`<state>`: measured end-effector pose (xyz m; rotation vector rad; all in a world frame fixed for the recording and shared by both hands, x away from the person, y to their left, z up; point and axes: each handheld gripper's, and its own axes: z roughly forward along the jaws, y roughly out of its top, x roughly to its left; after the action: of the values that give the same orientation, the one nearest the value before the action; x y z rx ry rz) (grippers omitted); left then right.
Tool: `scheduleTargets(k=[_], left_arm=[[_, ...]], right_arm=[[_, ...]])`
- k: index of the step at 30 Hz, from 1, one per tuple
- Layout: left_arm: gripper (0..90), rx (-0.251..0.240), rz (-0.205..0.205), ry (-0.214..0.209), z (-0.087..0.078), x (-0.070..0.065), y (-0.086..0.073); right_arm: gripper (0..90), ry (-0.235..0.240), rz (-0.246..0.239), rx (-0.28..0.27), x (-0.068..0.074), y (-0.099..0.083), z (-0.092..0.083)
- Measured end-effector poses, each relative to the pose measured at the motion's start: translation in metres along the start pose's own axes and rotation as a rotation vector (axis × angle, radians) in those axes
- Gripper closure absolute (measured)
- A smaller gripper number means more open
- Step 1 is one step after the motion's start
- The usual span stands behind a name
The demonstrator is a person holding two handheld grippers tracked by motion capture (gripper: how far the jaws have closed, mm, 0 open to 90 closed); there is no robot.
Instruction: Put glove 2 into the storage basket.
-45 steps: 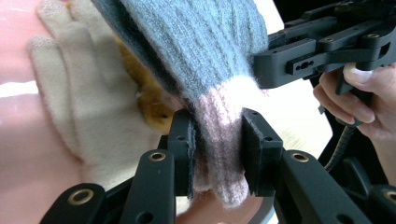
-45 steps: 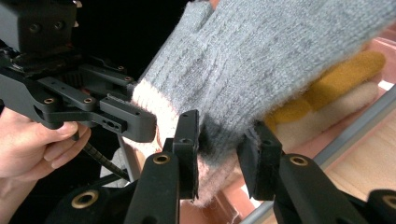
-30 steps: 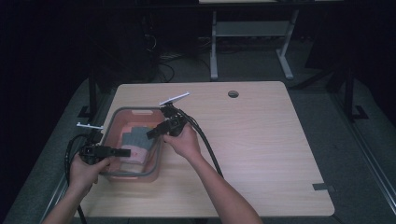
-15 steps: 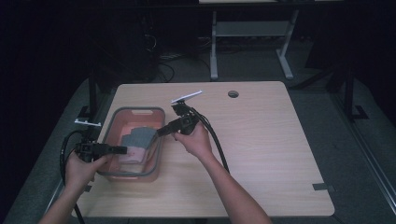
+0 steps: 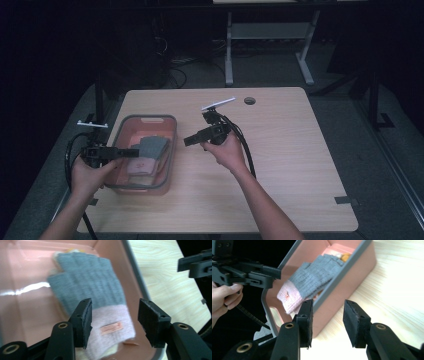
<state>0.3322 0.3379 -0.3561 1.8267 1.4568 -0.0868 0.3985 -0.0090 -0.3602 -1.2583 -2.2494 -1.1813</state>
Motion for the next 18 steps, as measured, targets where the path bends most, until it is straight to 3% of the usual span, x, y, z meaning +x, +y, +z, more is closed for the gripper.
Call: scheduleTargets(k=[11,18], left_arm=[[43.0,-0.008,0.050,-0.058,0.006,-0.021,0.006],[41.2,-0.005,0.077,-0.066,0.011,-0.032,0.009]], right_arm=[[56.2,-0.024,0.031,-0.025,-0.015,-0.008,-0.021],[54.9,-0.036,0.035,-0.030,-0.022,-0.012,-0.031]])
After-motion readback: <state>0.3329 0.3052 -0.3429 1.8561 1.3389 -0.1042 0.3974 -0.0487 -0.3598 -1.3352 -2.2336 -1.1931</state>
